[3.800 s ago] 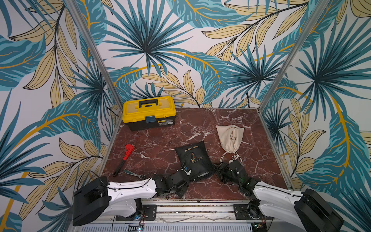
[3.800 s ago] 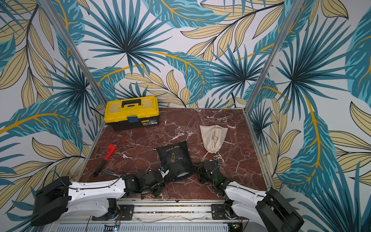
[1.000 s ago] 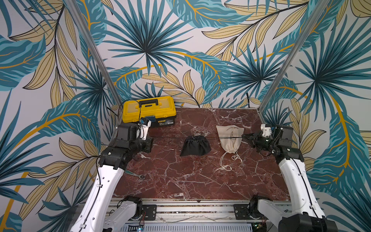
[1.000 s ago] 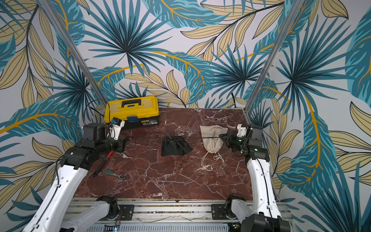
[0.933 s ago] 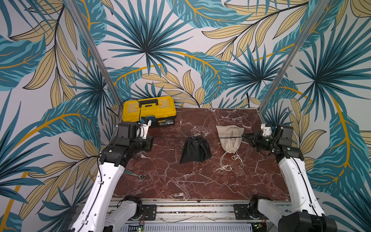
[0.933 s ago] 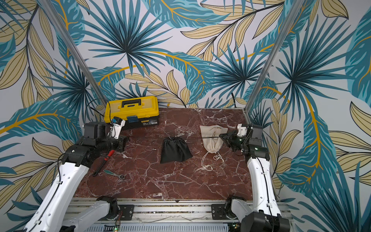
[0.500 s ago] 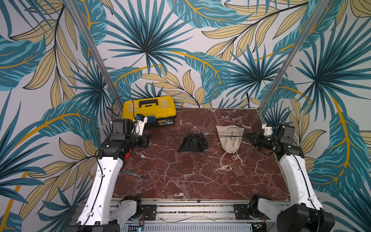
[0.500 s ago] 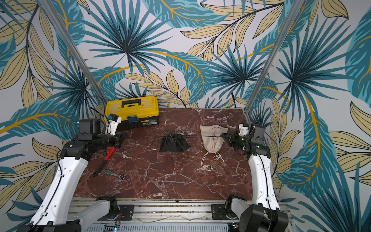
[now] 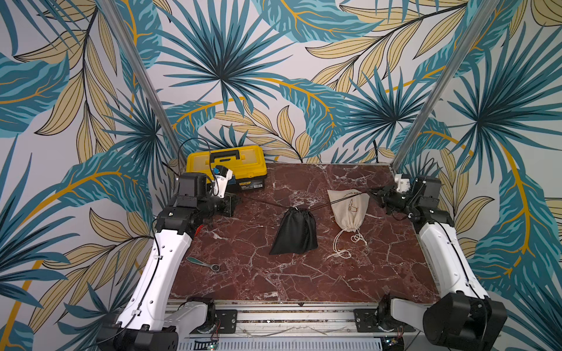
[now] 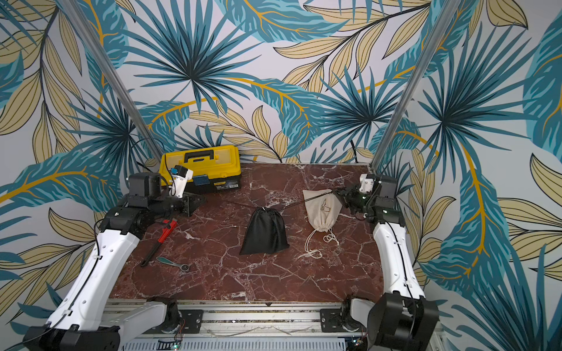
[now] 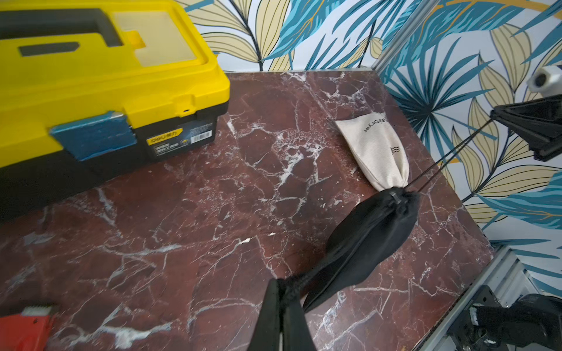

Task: Pack away hair dryers
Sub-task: Pull the drawstrings on both sides of the drawstring bag.

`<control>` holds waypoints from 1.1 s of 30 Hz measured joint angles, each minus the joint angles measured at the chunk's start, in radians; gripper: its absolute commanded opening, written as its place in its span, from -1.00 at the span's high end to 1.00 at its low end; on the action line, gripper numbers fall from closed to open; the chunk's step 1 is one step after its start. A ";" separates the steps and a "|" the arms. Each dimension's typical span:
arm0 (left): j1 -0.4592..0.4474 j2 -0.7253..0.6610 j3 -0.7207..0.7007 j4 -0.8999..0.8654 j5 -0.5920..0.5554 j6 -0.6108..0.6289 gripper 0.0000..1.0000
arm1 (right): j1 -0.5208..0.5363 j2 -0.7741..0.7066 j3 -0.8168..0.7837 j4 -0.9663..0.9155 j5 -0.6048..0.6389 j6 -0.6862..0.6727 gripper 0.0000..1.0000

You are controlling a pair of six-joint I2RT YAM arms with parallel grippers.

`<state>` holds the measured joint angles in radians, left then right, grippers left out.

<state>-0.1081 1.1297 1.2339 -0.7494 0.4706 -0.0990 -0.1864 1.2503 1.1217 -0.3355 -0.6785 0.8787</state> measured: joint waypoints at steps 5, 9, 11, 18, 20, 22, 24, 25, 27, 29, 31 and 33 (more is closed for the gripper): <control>-0.063 0.030 0.015 0.059 -0.011 -0.048 1.00 | 0.055 0.030 0.032 0.126 0.035 0.061 1.00; -0.087 0.012 0.037 0.087 -0.047 -0.051 1.00 | 0.063 0.033 0.043 0.149 0.048 0.081 1.00; -0.087 -0.008 0.041 0.109 -0.071 -0.055 1.00 | 0.066 0.041 0.078 0.139 0.051 0.085 1.00; -0.091 0.086 0.232 0.158 -0.085 -0.054 1.00 | 0.072 0.171 0.357 0.129 0.043 0.099 1.00; -0.091 0.113 0.251 0.179 -0.090 -0.051 1.00 | 0.072 0.177 0.377 0.127 0.043 0.091 1.00; -0.091 0.129 0.249 0.183 -0.095 -0.047 1.00 | 0.072 0.169 0.356 0.128 0.042 0.079 1.00; -0.090 0.138 0.225 0.197 -0.102 -0.042 1.00 | 0.072 0.159 0.308 0.135 0.041 0.072 1.00; -0.086 0.138 0.203 0.200 -0.108 -0.039 1.00 | 0.070 0.158 0.282 0.135 0.037 0.070 1.00; -0.063 0.138 0.174 0.198 -0.102 -0.036 1.00 | 0.056 0.166 0.254 0.128 0.023 0.072 1.00; 0.005 0.139 0.150 0.191 -0.073 -0.044 1.00 | 0.029 0.179 0.249 0.126 0.005 0.080 1.00; 0.084 0.138 0.144 0.190 -0.039 -0.059 1.00 | 0.007 0.181 0.254 0.114 -0.011 0.080 1.00; 0.130 0.133 0.145 0.192 -0.012 -0.066 1.00 | 0.001 0.181 0.278 0.092 -0.025 0.071 1.00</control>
<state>0.0216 1.2629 1.3788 -0.5571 0.4583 -0.1654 -0.1856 1.4311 1.3994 -0.2436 -0.7036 0.9493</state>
